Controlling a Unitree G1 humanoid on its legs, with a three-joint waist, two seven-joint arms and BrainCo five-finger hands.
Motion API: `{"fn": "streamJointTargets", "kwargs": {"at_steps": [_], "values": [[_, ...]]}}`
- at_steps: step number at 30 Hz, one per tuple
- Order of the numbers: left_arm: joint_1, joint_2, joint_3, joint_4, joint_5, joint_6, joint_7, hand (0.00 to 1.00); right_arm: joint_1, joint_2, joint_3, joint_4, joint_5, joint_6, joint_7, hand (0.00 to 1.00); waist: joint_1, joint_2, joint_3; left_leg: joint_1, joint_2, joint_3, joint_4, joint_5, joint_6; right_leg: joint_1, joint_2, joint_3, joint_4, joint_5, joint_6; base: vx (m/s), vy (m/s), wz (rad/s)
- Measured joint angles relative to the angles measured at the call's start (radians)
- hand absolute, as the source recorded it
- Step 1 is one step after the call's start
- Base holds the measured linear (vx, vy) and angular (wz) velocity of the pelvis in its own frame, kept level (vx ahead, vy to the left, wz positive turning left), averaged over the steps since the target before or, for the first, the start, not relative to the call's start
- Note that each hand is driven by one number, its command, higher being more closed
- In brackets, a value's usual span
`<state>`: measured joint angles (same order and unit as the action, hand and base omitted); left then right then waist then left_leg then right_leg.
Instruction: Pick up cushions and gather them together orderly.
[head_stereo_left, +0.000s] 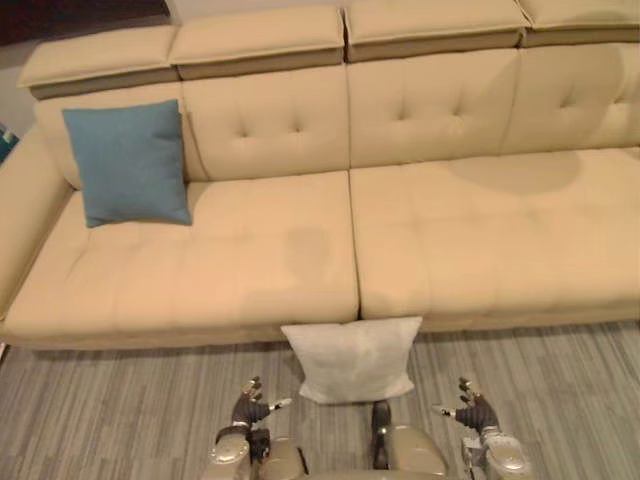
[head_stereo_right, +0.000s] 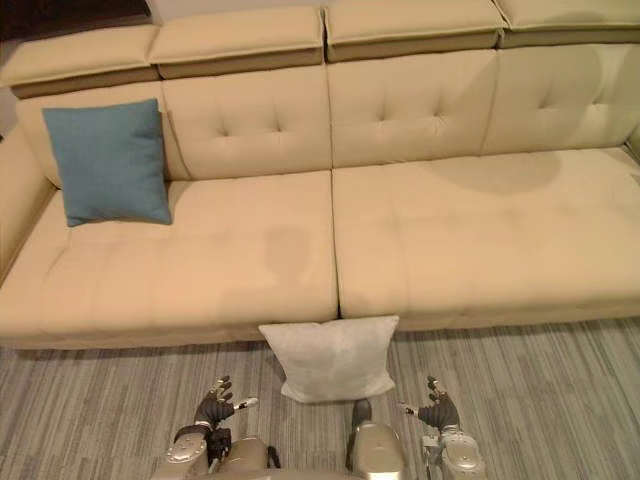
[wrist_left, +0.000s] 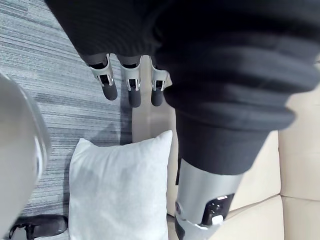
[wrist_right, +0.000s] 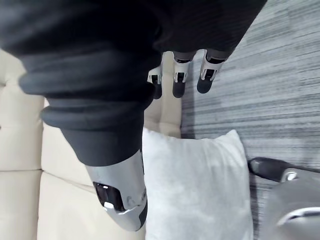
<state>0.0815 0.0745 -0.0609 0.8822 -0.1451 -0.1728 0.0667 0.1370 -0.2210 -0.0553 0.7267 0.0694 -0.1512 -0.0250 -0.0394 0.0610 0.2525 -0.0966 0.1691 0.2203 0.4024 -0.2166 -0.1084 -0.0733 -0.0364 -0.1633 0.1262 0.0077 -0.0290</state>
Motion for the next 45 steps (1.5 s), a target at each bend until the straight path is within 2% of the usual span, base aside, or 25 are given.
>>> {"fn": "streamJointTargets", "kwargs": {"at_steps": [1, 2, 5, 8, 11, 13, 15, 17, 18, 19, 20, 24, 28, 34, 35, 36, 40, 45], "values": [[0.006, 0.004, -0.007, 0.001, 0.0, 0.0, -0.001, 0.0, -0.004, 0.005, -0.007, 0.008, 0.0, 0.001, 0.0, 0.0, 0.002, 0.027, 0.002, 0.001, 0.002, -0.004, -0.083, 0.052, 0.016, -0.001, 0.024, 0.006, 0.002, -0.012, 0.016, 0.13, 0.111, -0.35], [0.011, 0.014, -0.007, 0.01, 0.0, 0.0, 0.0, 0.0, -0.004, 0.019, -0.006, 0.015, 0.0, 0.004, -0.003, 0.0, 0.001, 0.008, -0.004, 0.011, -0.01, 0.002, -0.103, 0.051, 0.017, -0.003, 0.017, 0.026, -0.005, -0.019, 0.031, 0.11, 0.102, -0.29], [-0.006, 0.023, -0.008, 0.013, 0.0, 0.0, 0.0, 0.0, -0.004, 0.021, -0.006, 0.015, -0.001, 0.003, -0.019, 0.0, -0.002, -0.02, -0.006, -0.01, -0.037, 0.028, -0.155, 0.054, 0.022, -0.052, -0.004, 0.056, -0.005, -0.015, 0.056, 0.13, 0.096, -0.18], [-0.034, 0.051, -0.008, 0.01, 0.0, -0.002, 0.001, 0.0, -0.037, 0.019, -0.003, 0.04, -0.001, 0.003, -0.032, 0.0, -0.002, -0.021, 0.003, -0.035, -0.058, 0.041, -0.152, 0.053, 0.03, -0.1, -0.02, 0.075, 0.025, -0.02, 0.069, 0.13, 0.108, -0.12], [-0.09, 0.1, 0.0, -0.007, -0.025, -0.011, 0.017, 0.0, -0.116, 0.017, -0.004, 0.044, 0.0, 0.0, -0.057, 0.0, 0.0, -0.024, 0.056, -0.095, -0.061, 0.03, -0.079, 0.05, 0.033, -0.163, -0.036, 0.081, 0.109, -0.048, 0.071, 0.03, 0.039, 0.01], [-0.149, 0.131, 0.012, -0.043, -0.059, -0.015, 0.041, 0.0, -0.176, 0.013, -0.006, 0.035, 0.004, -0.001, -0.078, 0.0, 0.005, -0.021, 0.105, -0.179, -0.037, 0.03, 0.029, 0.027, 0.065, -0.235, -0.04, 0.082, 0.197, -0.07, 0.063, -0.07, 0.054, 0.08], [-0.2, 0.154, 0.019, -0.072, -0.08, -0.026, 0.05, 0.0, -0.205, 0.012, -0.006, 0.001, 0.014, -0.002, -0.094, 0.0, 0.01, -0.023, 0.14, -0.253, -0.021, 0.03, 0.117, 0.011, 0.072, -0.303, -0.043, 0.082, 0.281, -0.096, 0.063, -0.11, 0.047, 0.12], [-0.276, 0.168, 0.036, -0.116, -0.119, -0.045, 0.07, 0.0, -0.249, -0.002, -0.005, -0.039, 0.043, -0.022, -0.111, 0.0, 0.03, -0.024, 0.179, -0.384, 0.01, 0.03, 0.258, -0.053, 0.081, -0.438, -0.044, 0.083, 0.426, -0.162, 0.058, -0.15, 0.02, -0.03], [-0.293, 0.171, 0.044, -0.121, -0.13, -0.051, 0.072, 0.0, -0.27, -0.007, -0.005, -0.039, 0.048, -0.024, -0.112, 0.0, 0.031, -0.023, 0.181, -0.428, 0.02, 0.029, 0.296, -0.073, 0.084, -0.482, -0.044, 0.083, 0.462, -0.179, 0.058, -0.17, 0.008, -0.11], [-0.338, 0.173, 0.072, -0.128, -0.151, -0.056, 0.08, 0.0, -0.323, -0.016, -0.005, -0.039, 0.058, -0.025, -0.129, 0.0, 0.028, -0.02, 0.194, -0.522, 0.042, 0.028, 0.369, -0.122, 0.086, -0.584, -0.039, 0.083, 0.543, -0.201, 0.056, -0.19, -0.002, -0.07], [-0.388, 0.175, 0.09, -0.126, -0.17, -0.057, 0.092, 0.0, -0.372, -0.027, -0.006, -0.04, 0.069, -0.026, -0.146, 0.0, 0.028, -0.023, 0.216, -0.598, 0.051, 0.025, 0.425, -0.14, 0.089, -0.666, -0.041, 0.087, 0.608, -0.216, 0.055, -0.25, -0.017, -0.05], [-0.541, 0.17, 0.124, -0.124, -0.191, -0.057, 0.114, 0.0, -0.552, -0.052, -0.007, -0.024, 0.088, -0.026, -0.184, 0.0, 0.031, -0.029, 0.286, -0.824, 0.078, 0.024, 0.569, -0.163, 0.109, -0.898, -0.042, 0.105, 0.744, -0.233, 0.053, -0.2, -0.025, -0.08], [-0.688, 0.145, 0.151, -0.117, -0.206, -0.057, 0.135, 0.0, -0.768, -0.068, -0.006, 0.01, 0.099, -0.025, -0.234, 0.0, 0.036, -0.029, 0.294, -1.068, 0.114, 0.009, 0.707, -0.17, 0.122, -1.14, -0.034, 0.108, 0.865, -0.231, 0.051, -0.15, -0.038, -0.12], [-0.822, 0.104, 0.114, -0.133, -0.219, -0.057, 0.157, 0.0, -0.979, -0.078, 0.043, 0.024, 0.11, -0.025, -0.278, 0.0, 0.051, -0.027, 0.296, -1.22, 0.147, 0.0, 0.798, -0.174, 0.13, -1.289, -0.028, 0.105, 0.942, -0.225, 0.043, -0.12, -0.031, -0.07], [-0.846, 0.104, 0.098, -0.147, -0.219, -0.058, 0.157, 0.0, -1.012, -0.075, 0.061, 0.024, 0.121, -0.023, -0.288, 1.0, 0.051, -0.027, 0.296, -1.243, 0.148, 0.001, 0.806, -0.174, 0.13, -1.314, -0.029, 0.106, 0.95, -0.224, 0.047, -0.11, -0.009, -0.04], [-0.86, 0.104, 0.09, -0.148, -0.219, -0.058, 0.158, 1.0, -1.024, -0.073, 0.064, 0.023, 0.122, -0.023, -0.296, 1.0, 0.051, -0.027, 0.296, -1.254, 0.149, 0.001, 0.81, -0.174, 0.131, -1.325, -0.029, 0.107, 0.953, -0.223, 0.048, -0.1, -0.004, -0.07], [-0.928, 0.103, 0.064, -0.187, -0.243, -0.057, 0.201, 1.0, -1.074, -0.019, 0.065, -0.016, 0.127, -0.013, -0.347, 1.0, 0.043, -0.027, 0.296, -1.296, 0.172, 0.006, 0.831, -0.174, 0.132, -1.368, -0.016, 0.108, 0.957, -0.202, 0.041, -0.08, 0.006, -0.15], [-0.894, 0.1, 0.061, -0.263, -0.255, -0.05, 0.282, 1.0, -1.068, 0.001, 0.1, -0.106, 0.127, 0.016, -0.376, 1.0, 0.025, -0.027, 0.296, -1.293, 0.182, 0.007, 0.838, -0.174, 0.131, -1.376, -0.009, 0.107, 0.97, -0.195, 0.032, -0.06, 0.0, -0.05]]}}
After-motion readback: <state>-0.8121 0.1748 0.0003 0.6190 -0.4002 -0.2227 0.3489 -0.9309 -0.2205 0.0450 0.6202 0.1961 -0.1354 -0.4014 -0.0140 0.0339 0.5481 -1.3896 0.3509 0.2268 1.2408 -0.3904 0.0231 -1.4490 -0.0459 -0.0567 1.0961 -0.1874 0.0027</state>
